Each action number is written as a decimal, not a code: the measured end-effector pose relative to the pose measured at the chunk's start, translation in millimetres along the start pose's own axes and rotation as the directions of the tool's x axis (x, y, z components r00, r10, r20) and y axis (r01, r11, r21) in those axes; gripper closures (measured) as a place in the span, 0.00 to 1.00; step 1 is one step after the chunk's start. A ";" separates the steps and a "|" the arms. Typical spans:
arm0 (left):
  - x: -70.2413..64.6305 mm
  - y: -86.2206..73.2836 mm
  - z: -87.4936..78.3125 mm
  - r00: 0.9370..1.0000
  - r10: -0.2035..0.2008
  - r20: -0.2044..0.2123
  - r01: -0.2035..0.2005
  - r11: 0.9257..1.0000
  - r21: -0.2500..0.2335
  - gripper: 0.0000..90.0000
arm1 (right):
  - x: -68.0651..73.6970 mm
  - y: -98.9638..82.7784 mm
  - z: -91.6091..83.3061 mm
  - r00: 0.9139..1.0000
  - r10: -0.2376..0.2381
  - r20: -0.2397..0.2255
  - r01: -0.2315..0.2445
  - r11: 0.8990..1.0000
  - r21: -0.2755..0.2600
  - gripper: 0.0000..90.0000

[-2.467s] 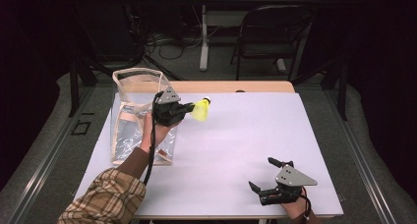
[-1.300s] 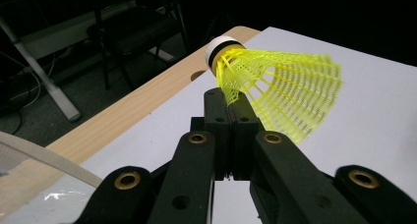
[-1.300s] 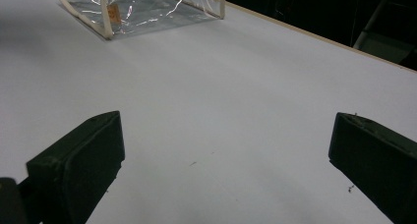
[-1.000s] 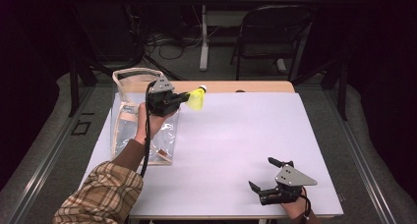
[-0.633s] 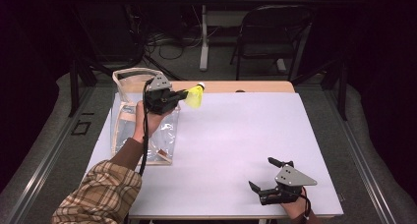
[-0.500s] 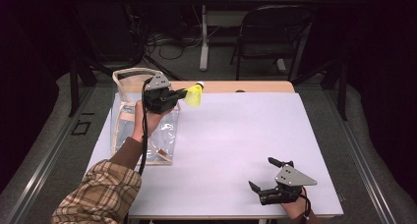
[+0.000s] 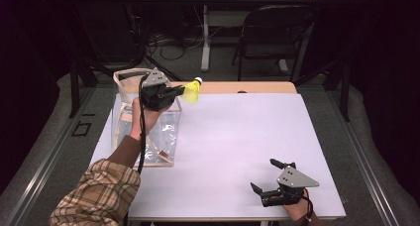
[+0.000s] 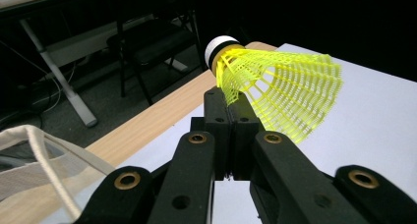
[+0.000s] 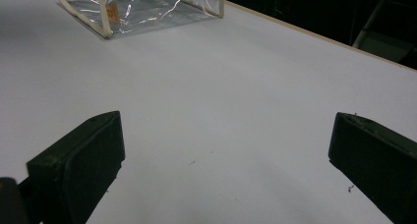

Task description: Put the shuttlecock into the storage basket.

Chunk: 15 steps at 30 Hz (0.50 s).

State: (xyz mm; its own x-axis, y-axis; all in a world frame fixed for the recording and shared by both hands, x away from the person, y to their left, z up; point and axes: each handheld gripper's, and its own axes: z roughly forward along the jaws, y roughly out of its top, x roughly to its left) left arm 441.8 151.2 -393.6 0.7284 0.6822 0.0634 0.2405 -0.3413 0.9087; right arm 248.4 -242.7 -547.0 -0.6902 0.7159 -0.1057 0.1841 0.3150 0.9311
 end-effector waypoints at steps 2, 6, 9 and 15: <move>1.6 0.4 -1.2 1.000 -0.003 -0.004 0.003 1.000 -0.004 1.00 | 0.0 0.0 0.0 1.000 -0.001 0.000 0.001 1.000 0.000 0.00; 3.5 0.9 -2.6 1.000 -0.006 -0.008 0.006 1.000 -0.008 1.00 | 0.0 0.0 0.1 1.000 0.000 0.000 0.000 1.000 0.000 0.00; 5.3 1.6 -4.0 1.000 -0.008 -0.011 0.008 1.000 -0.011 1.00 | 0.0 0.0 0.1 1.000 0.001 0.000 -0.001 1.000 0.000 0.00; 8.2 4.6 -7.2 1.000 -0.009 -0.018 0.009 1.000 -0.014 1.00 | -0.1 0.0 0.1 1.000 0.001 0.000 -0.001 1.000 0.000 0.00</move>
State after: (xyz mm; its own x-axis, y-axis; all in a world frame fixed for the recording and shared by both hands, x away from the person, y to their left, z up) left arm 444.3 159.8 -385.9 0.7144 0.6969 0.0627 0.2377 -0.3260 0.9150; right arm 248.5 -242.8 -547.0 -0.6898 0.7164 -0.1044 0.1851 0.3139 0.9312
